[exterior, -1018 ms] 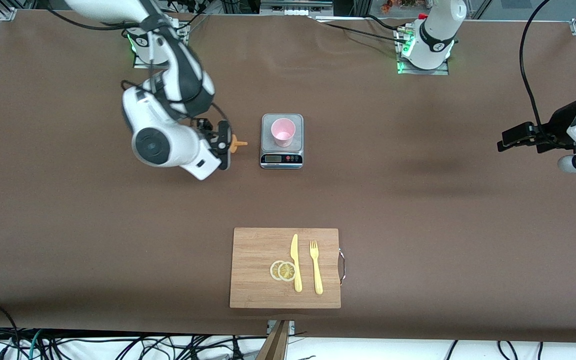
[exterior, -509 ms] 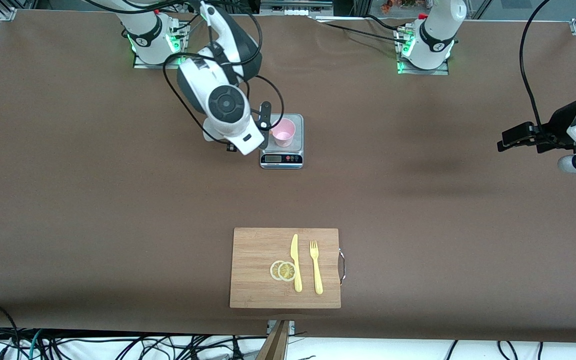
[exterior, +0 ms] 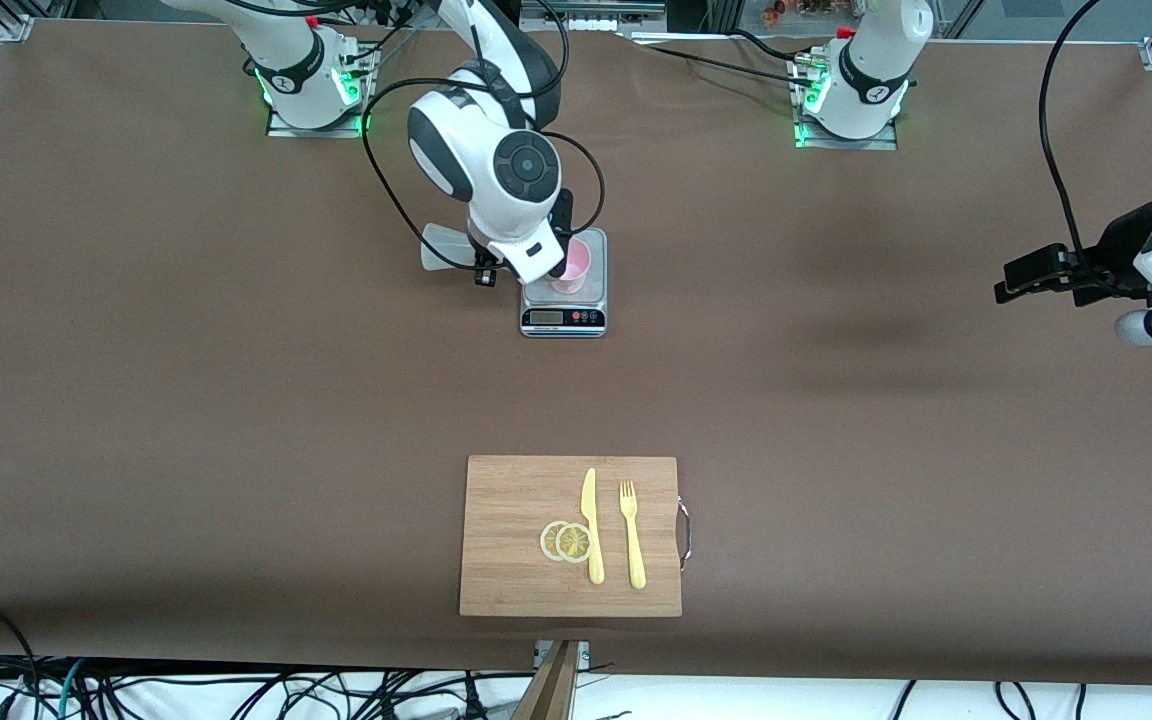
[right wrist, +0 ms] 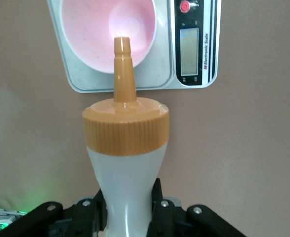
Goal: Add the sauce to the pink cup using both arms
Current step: 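Tilt the bottle nozzle into the pink cup with the right gripper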
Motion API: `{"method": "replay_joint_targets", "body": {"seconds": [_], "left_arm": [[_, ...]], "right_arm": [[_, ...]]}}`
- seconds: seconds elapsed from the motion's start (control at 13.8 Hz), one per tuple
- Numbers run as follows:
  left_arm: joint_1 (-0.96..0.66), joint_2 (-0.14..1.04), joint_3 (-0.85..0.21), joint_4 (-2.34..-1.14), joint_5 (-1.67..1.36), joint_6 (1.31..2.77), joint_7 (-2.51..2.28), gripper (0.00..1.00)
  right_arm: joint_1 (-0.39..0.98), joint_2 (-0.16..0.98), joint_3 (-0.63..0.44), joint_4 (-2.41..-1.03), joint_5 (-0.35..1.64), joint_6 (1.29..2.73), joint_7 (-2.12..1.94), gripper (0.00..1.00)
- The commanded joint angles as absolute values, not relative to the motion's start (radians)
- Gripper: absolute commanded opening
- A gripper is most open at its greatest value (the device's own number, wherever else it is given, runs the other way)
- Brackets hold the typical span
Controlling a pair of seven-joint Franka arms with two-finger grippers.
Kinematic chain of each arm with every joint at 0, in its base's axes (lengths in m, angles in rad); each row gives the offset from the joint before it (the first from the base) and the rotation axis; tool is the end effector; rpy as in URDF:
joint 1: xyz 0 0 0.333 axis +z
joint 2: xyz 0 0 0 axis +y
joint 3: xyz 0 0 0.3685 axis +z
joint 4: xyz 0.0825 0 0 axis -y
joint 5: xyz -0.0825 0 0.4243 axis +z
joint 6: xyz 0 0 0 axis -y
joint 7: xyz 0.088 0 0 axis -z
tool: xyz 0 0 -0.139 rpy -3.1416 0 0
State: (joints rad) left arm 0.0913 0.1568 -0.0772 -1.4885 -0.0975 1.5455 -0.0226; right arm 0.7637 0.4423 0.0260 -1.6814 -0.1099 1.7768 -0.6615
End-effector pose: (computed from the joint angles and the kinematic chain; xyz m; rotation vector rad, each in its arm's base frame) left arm 0.6420 -0.0010 0.5888 3.0281 0.0597 -0.1513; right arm 0.4838 0.4674 0.3180 2.1925 2.0261 -0.5125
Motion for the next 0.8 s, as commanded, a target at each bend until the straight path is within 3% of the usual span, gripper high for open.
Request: {"method": "replay_joint_targets", "body": {"seconds": [0.0,0.73], "left_arm": [[0.092,0.169,-0.078,-1.462,-0.086,1.525,-0.003,1.00],[0.092,0.169,-0.078,-1.462,-0.086,1.525,-0.003,1.00]], "right_arm": [[0.808,0.440,0.018,-1.687,-0.175,1.772,-0.586,0.18],[0.902,0.445,0.018,-1.680,-0.321,1.720,-0.465,0.18]]}}
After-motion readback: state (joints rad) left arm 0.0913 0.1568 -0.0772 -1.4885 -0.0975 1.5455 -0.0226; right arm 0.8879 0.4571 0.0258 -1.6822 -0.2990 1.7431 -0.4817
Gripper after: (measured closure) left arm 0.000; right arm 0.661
